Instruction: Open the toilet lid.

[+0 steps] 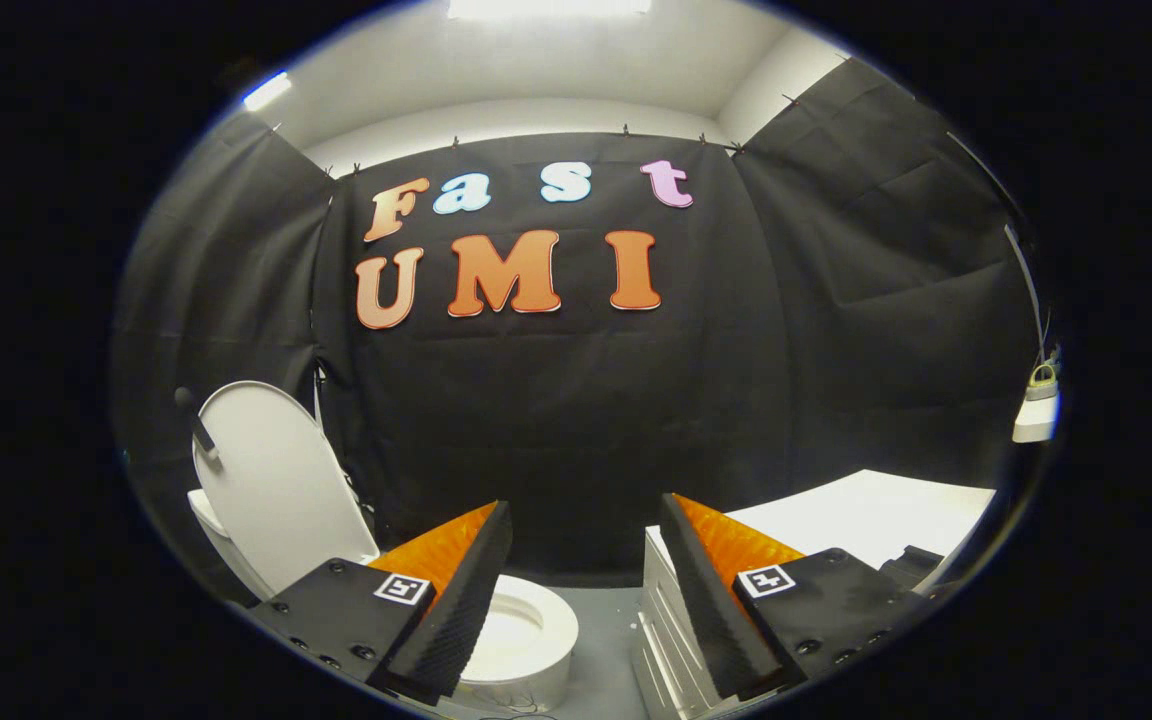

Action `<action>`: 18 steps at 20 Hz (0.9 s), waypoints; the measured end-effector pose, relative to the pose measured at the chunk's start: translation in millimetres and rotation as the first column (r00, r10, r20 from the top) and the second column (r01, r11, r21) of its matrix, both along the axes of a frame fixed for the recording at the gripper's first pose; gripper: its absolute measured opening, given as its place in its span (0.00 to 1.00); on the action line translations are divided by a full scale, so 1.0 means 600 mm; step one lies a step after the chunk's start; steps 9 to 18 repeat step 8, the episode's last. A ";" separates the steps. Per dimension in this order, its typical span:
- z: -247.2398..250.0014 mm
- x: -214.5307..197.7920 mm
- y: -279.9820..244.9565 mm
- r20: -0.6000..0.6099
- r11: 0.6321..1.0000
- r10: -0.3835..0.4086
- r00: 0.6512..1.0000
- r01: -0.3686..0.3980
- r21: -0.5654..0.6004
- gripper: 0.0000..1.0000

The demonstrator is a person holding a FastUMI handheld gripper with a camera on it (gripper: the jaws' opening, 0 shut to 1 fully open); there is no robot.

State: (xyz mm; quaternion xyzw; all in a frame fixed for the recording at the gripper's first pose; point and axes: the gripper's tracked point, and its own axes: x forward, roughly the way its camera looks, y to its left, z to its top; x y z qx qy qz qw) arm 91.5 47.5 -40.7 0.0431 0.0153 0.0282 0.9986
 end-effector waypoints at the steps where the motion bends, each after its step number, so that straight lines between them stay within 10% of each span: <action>1: -0.005 0.000 0.000 -0.002 1.000 0.005 1.000 -0.005 -0.008 0.96; 18: -0.006 0.002 0.009 -0.004 1.000 0.009 1.000 -0.009 -0.003 0.96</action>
